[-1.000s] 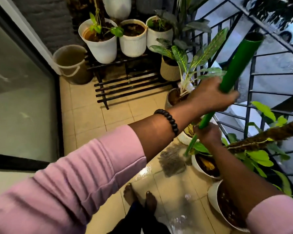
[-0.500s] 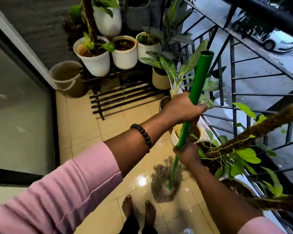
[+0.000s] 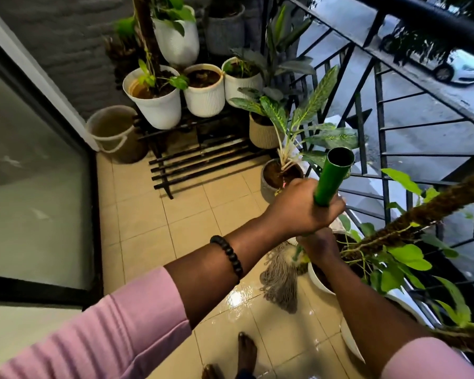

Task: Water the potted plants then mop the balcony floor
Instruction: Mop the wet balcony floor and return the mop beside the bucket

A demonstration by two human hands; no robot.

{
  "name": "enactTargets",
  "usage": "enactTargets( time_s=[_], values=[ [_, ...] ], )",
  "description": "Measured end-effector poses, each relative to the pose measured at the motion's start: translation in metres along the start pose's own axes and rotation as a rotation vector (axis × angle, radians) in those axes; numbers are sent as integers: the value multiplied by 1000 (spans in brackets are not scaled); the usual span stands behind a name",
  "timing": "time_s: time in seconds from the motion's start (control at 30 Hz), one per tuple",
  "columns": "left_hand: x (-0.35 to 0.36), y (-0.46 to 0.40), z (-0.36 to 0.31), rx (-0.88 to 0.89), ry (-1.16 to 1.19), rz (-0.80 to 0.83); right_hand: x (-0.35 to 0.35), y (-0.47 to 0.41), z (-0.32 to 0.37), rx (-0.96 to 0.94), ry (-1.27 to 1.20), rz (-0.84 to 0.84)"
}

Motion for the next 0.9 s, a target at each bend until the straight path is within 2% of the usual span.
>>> enactTargets(
  time_s=[0.2, 0.37, 0.43, 0.53, 0.73, 0.9],
  values=[
    [-21, 0, 5, -64, 211, 7, 5, 17, 3, -84, 4, -19],
    [-15, 0, 18, -200, 312, -21, 11, 34, -6, -31, 177, 107],
    [-8, 4, 17, -185, 408, -5, 9, 37, -17, 0, 192, 142],
    [14, 13, 10, -116, 526, 70, -3, 38, -43, 62, 145, 104],
    [63, 15, -11, -40, 461, 107, -13, 44, -92, 169, 103, -62],
    [81, 25, -23, -133, 352, -25, -2, 60, -102, 181, 65, -137]
  ],
)
Point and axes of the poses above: each hand's wrist, its own y-axis away from the middle knuckle, its own x-axis out of the palm, z = x × y, the point moved 1 cm from there along -y, towards the middle knuckle, and after that the axes turned 6 degrees about z, right-handed, at the moved point
